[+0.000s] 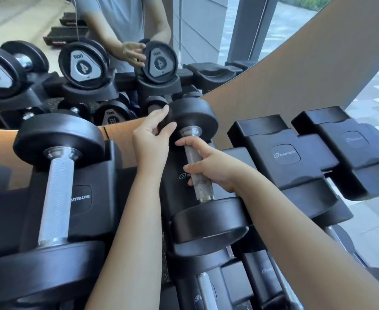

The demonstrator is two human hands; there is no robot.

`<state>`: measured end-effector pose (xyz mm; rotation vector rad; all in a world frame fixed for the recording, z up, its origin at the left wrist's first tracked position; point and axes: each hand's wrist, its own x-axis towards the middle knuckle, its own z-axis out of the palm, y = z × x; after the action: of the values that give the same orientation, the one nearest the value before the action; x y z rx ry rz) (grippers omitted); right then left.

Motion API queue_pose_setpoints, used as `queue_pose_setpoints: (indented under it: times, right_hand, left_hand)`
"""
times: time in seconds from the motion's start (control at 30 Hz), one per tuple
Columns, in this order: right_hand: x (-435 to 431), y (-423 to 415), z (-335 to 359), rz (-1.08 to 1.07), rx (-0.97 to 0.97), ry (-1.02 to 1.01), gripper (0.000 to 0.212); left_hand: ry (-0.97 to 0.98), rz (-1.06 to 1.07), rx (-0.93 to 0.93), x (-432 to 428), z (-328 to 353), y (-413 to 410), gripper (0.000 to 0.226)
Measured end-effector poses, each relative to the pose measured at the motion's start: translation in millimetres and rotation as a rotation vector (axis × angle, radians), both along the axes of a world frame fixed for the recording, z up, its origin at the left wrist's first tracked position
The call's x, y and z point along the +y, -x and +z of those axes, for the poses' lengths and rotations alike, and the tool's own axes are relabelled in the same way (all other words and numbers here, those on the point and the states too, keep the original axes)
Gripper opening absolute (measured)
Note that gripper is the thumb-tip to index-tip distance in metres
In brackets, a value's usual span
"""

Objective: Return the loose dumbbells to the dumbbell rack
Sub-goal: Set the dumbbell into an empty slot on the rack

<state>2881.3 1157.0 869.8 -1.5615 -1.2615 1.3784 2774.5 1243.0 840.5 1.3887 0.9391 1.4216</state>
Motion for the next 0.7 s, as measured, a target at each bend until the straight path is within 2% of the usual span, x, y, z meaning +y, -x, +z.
queue_pose_setpoints:
  times: [0.13, 0.5, 0.7]
  right_hand:
    - [-1, 1, -2, 0.043, -0.009, 0.004, 0.046]
    - [-18, -5, -2, 0.061, -0.118, -0.04, 0.037]
    - [-55, -8, 7, -0.039, -0.217, -0.135, 0.038]
  left_hand:
    - [-0.022, -0.008, 0.008, 2, -9, 8, 0.046]
    - [-0.081, 0.011, 0.286, -25, 1, 15, 0.046]
    - [0.103, -0.11, 0.111, -82, 11, 29, 0.043]
